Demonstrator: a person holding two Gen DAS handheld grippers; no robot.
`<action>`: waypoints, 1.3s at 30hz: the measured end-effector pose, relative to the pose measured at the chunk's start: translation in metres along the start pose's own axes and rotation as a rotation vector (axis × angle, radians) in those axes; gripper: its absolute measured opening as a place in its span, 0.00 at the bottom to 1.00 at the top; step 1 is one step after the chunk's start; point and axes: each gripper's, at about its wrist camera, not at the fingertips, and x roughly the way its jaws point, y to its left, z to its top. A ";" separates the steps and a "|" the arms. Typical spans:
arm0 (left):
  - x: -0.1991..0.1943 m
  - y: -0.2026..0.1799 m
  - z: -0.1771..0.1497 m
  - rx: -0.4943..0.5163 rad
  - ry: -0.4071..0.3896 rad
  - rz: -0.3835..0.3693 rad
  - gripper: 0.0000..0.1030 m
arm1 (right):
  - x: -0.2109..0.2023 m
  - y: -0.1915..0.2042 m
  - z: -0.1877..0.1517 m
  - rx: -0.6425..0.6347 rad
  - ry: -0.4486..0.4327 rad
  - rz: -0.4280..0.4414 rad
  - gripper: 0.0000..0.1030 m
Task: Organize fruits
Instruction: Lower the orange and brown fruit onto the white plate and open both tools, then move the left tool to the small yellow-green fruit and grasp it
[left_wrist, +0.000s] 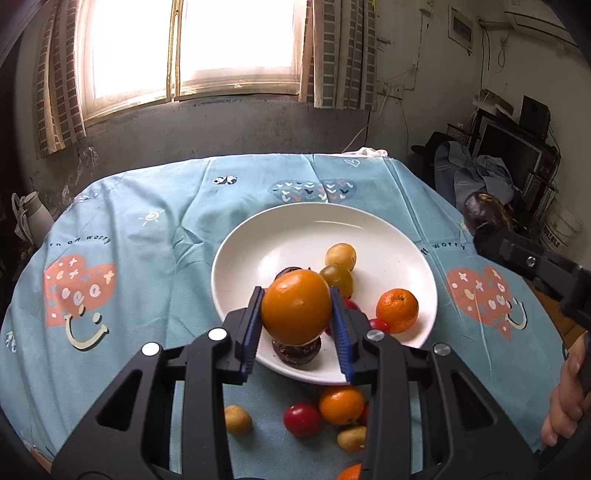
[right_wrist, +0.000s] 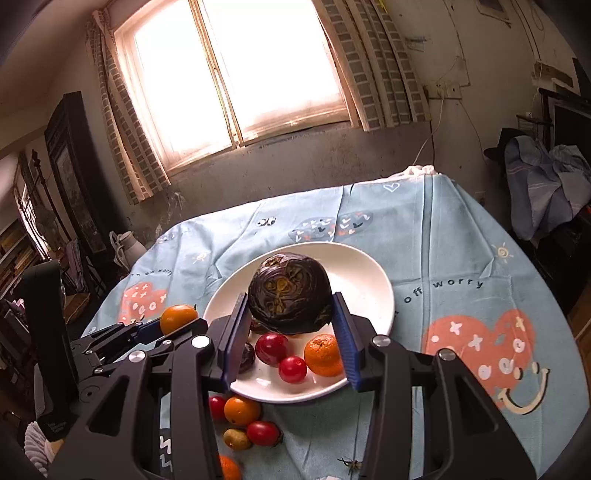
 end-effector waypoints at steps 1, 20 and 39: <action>0.012 -0.001 -0.002 0.005 0.018 0.006 0.34 | 0.015 -0.002 -0.004 0.004 0.027 -0.006 0.43; 0.051 0.006 -0.014 0.041 0.053 0.053 0.75 | 0.057 -0.013 -0.012 0.028 0.086 -0.023 0.66; -0.040 0.060 -0.100 -0.027 0.039 0.183 0.85 | -0.041 -0.013 -0.085 0.112 0.053 0.051 0.81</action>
